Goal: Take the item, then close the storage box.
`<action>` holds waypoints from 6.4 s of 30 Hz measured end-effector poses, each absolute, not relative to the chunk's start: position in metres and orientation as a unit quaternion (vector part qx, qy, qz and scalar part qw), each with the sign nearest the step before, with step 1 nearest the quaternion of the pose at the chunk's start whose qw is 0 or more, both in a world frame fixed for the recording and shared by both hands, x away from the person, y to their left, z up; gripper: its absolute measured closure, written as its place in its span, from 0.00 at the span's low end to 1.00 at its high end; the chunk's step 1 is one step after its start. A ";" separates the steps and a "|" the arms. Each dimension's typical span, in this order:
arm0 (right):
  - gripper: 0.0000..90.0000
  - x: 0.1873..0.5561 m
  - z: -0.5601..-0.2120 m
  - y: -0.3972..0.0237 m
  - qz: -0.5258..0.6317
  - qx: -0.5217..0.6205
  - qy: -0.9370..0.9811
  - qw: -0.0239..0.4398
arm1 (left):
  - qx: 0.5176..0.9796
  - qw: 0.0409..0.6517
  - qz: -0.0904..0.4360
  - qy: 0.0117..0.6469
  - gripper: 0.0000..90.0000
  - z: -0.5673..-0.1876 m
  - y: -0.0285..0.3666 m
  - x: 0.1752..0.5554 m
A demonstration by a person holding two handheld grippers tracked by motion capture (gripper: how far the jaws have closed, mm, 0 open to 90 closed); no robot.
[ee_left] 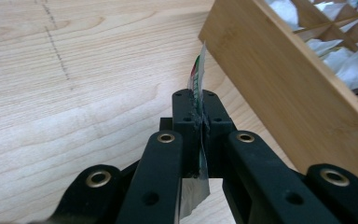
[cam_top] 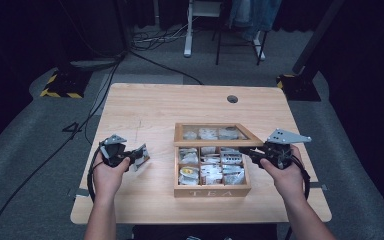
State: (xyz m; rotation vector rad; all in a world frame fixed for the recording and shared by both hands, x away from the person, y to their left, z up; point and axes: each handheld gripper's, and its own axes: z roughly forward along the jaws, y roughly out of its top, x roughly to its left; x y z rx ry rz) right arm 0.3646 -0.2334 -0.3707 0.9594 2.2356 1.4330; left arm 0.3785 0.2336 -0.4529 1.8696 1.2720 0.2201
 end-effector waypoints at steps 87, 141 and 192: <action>0.56 0.335 -0.368 -0.244 0.365 0.367 0.852 0.076 | 0.767 0.419 0.152 0.462 0.29 -0.425 0.204 0.365; 0.32 0.353 -0.384 -0.242 0.316 0.323 0.886 0.104 | 0.774 0.393 0.141 0.477 0.26 -0.439 0.213 0.359; 0.27 0.438 -0.480 -0.334 0.309 0.475 0.794 0.221 | 0.694 0.315 0.189 0.620 0.26 -0.492 0.306 0.358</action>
